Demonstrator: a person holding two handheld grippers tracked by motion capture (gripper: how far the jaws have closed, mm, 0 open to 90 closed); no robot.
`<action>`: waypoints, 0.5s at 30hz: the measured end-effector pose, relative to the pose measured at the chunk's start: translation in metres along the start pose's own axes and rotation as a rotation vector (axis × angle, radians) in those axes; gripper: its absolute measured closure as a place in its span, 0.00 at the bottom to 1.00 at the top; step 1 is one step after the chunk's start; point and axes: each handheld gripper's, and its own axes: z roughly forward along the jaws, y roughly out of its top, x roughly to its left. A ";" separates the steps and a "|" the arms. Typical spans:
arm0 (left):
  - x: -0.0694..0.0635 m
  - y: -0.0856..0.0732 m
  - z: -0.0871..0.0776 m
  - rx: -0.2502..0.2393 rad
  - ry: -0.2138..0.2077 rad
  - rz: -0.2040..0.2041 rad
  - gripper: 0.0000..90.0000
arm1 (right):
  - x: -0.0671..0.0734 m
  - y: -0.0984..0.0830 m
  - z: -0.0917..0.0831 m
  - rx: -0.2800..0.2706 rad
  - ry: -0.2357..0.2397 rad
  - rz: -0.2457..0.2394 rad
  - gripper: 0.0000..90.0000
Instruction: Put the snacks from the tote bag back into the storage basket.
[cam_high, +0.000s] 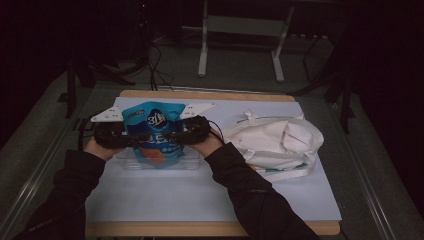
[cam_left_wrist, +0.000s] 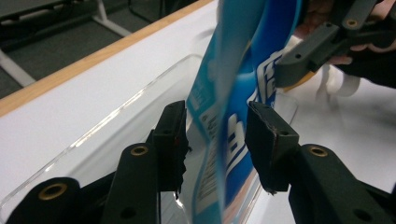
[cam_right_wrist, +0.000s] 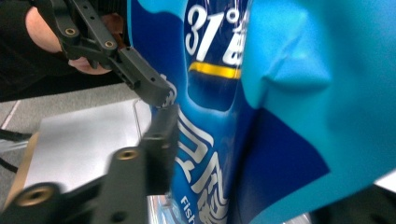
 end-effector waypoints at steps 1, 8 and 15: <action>0.000 0.001 0.000 -0.002 0.006 -0.002 0.60 | 0.000 0.000 -0.001 -0.004 -0.002 0.002 0.45; 0.005 0.002 0.004 -0.002 -0.061 -0.052 0.23 | 0.000 0.000 -0.001 -0.010 -0.004 0.022 0.21; 0.006 -0.002 0.004 -0.020 -0.073 -0.084 0.08 | 0.000 -0.001 -0.002 -0.007 -0.023 0.020 0.16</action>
